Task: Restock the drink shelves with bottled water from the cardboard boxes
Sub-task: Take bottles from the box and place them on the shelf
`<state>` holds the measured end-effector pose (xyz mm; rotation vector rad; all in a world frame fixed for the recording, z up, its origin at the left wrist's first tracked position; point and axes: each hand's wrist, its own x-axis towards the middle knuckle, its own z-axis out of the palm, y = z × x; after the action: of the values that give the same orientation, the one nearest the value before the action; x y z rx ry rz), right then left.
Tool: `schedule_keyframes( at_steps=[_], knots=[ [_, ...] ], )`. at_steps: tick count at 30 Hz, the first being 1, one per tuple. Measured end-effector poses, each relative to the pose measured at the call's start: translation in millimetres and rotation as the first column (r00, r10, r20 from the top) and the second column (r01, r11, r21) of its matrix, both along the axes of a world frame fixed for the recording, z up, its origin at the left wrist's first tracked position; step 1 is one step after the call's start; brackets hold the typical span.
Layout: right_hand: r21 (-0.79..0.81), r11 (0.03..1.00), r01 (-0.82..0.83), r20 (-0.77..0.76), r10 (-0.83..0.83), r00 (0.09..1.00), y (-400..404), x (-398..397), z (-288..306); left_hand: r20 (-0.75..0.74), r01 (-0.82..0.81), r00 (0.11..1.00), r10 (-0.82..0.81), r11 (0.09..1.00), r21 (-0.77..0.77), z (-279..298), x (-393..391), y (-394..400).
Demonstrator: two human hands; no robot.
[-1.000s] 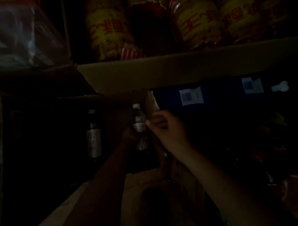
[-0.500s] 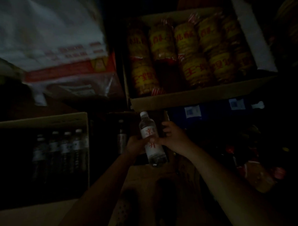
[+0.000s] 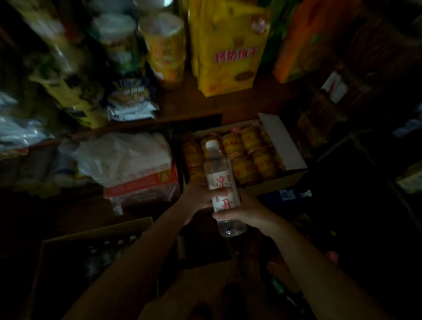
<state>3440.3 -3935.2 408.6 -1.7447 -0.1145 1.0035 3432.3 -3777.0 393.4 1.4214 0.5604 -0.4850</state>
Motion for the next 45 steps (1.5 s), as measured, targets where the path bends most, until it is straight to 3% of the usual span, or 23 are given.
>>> schedule_keyframes(
  at_steps=[5,10,19,26,34,45],
  knots=[
    [0.078,0.993,0.092,0.109,-0.1,0.989,-9,5,103,0.045,0.123,0.991,-0.128,0.988,0.088,123,31,0],
    [0.094,0.967,0.238,0.248,-0.254,0.935,-41,3,186,0.278,0.165,0.945,-0.172,0.985,0.049,232,42,-24],
    [0.135,0.877,0.461,0.422,-0.472,0.774,-156,-42,281,0.522,0.376,0.766,-0.375,0.92,0.109,347,15,-151],
    [0.142,0.74,0.657,0.467,-0.635,0.615,-288,-108,342,0.61,0.544,0.613,-0.501,0.828,0.133,407,-18,-297],
    [0.146,0.548,0.824,0.543,-0.741,0.396,-427,-218,373,0.66,0.741,0.36,-0.659,0.632,0.227,439,-95,-459],
    [0.095,0.113,0.989,0.641,-0.767,0.026,-560,-359,370,0.648,0.893,0.084,-0.757,0.346,0.288,440,-207,-642]
  ],
)
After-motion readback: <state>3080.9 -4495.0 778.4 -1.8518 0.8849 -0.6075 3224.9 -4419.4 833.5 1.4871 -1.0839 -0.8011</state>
